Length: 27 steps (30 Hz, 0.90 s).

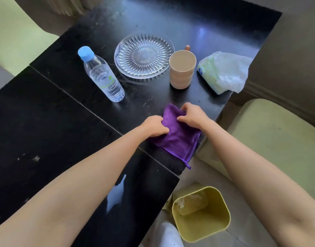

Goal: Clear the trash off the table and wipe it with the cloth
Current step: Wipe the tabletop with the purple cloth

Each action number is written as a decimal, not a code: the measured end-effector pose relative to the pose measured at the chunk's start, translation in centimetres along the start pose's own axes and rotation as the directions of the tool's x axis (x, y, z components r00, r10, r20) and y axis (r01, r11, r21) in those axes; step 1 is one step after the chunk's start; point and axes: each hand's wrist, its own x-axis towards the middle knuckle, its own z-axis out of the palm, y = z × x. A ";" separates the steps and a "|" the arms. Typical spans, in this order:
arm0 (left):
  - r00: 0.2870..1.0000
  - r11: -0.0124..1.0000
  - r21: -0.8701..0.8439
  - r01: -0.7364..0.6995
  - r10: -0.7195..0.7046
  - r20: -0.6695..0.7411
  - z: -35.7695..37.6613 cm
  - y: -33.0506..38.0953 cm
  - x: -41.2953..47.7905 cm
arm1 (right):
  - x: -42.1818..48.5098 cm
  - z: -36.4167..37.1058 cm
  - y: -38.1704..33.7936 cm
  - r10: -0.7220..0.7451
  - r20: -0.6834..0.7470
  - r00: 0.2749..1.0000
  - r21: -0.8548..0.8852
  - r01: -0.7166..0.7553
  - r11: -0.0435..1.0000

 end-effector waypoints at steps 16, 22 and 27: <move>0.978 0.757 -0.633 -0.162 0.036 -0.207 1.9 -11.1 -21.7 | -17.0 6.2 -6.4 -0.334 -0.227 0.915 0.137 0.369 0.919; 0.983 0.654 -0.756 -0.027 -0.119 -0.138 5.5 -18.3 -28.0 | -22.7 14.9 -8.8 -0.327 -0.246 0.913 0.112 0.362 0.926; 0.951 0.688 -0.725 0.010 -0.230 -0.205 7.0 -21.3 -28.2 | -23.4 19.3 -9.9 -0.251 -0.318 0.914 0.053 0.282 0.958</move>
